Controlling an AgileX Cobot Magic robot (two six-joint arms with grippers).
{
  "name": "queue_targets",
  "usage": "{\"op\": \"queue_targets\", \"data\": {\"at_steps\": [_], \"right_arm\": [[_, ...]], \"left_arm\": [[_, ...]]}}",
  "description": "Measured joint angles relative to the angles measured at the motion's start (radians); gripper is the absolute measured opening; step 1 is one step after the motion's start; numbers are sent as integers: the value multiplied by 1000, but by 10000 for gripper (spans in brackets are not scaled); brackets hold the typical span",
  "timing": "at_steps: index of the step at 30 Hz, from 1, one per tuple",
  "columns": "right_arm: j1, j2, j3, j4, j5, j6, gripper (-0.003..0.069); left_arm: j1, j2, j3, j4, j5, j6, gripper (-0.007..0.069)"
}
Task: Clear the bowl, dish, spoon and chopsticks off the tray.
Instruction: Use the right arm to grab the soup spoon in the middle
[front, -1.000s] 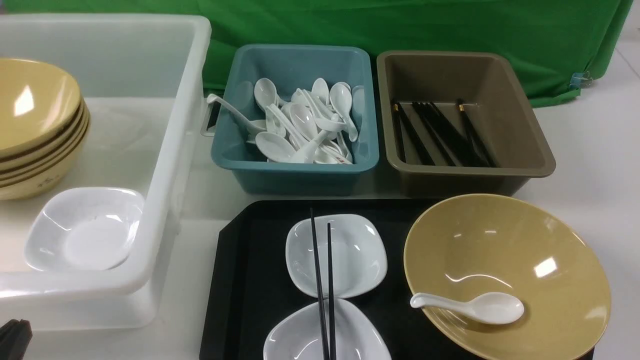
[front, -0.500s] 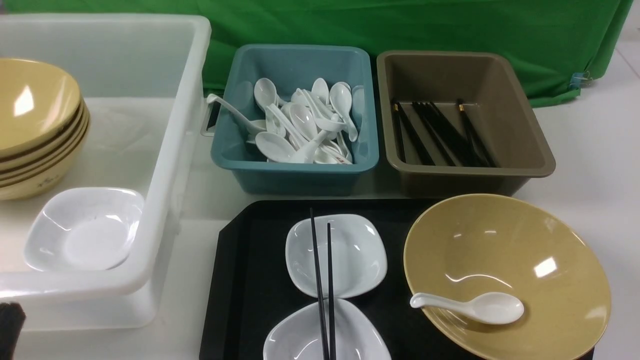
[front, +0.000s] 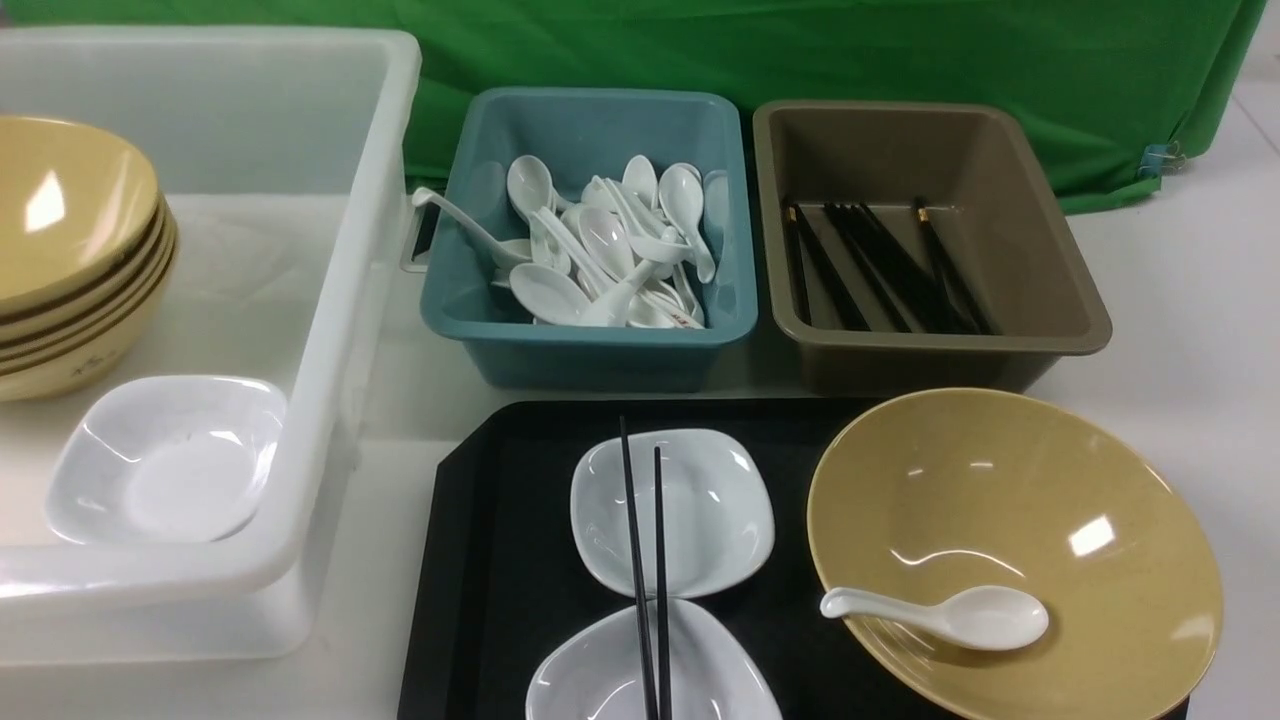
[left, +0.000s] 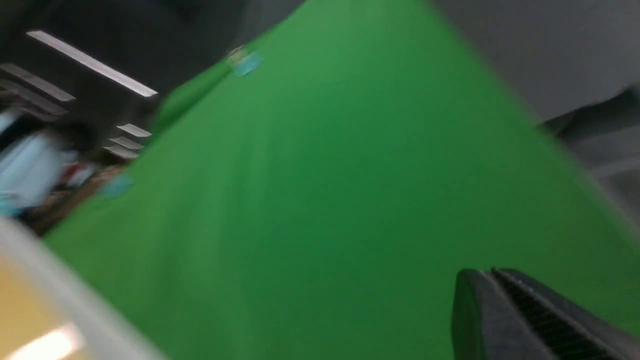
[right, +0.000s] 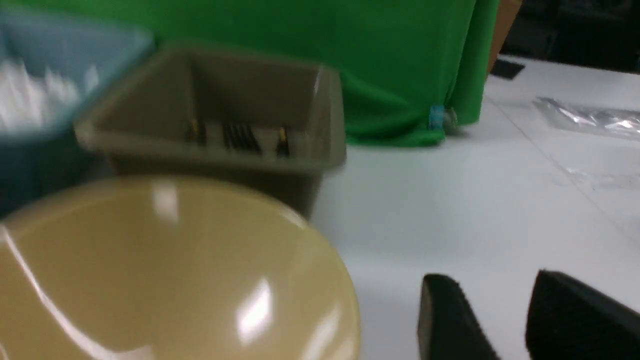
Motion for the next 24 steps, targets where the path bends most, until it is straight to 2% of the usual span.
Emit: {"op": "queue_targets", "data": {"at_steps": [3, 5, 6, 8, 11, 14, 16, 18, 19, 21, 24], "right_arm": [[0, 0, 0, 44, -246, 238, 238], [0, 0, 0, 50, -337, 283, 238], [0, 0, 0, 50, -370, 295, 238], [0, 0, 0, 51, -406, 317, 233], [6, 4, -9, 16, -423, 379, 198], [50, 49, -105, -165, -297, 504, 87], [119, 120, -217, -371, -183, 616, 29], [242, 240, -372, -481, -16, 673, 1], [344, 329, -447, -499, 84, 654, -3], [550, 495, -588, -500, 338, 543, -7], [779, 684, -719, -505, 656, 468, -8]], "left_arm": [[0, 106, -308, 244, 266, -215, 3], [0, 240, -497, 335, 512, -250, 3], [0, 305, -590, 339, 651, -207, 3], [0, 442, -720, 291, 871, -38, 3], [0, 611, -821, 162, 1077, 186, 3], [0, 788, -875, -22, 1252, 462, 3], [0, 878, -879, -124, 1326, 631, 3], [-11, 1029, -879, -272, 1397, 843, 1], [-28, 1075, -879, -309, 1412, 906, -3], [-112, 1153, -879, -335, 1416, 954, -9], [-228, 1197, -879, -283, 1402, 902, -11]]}}
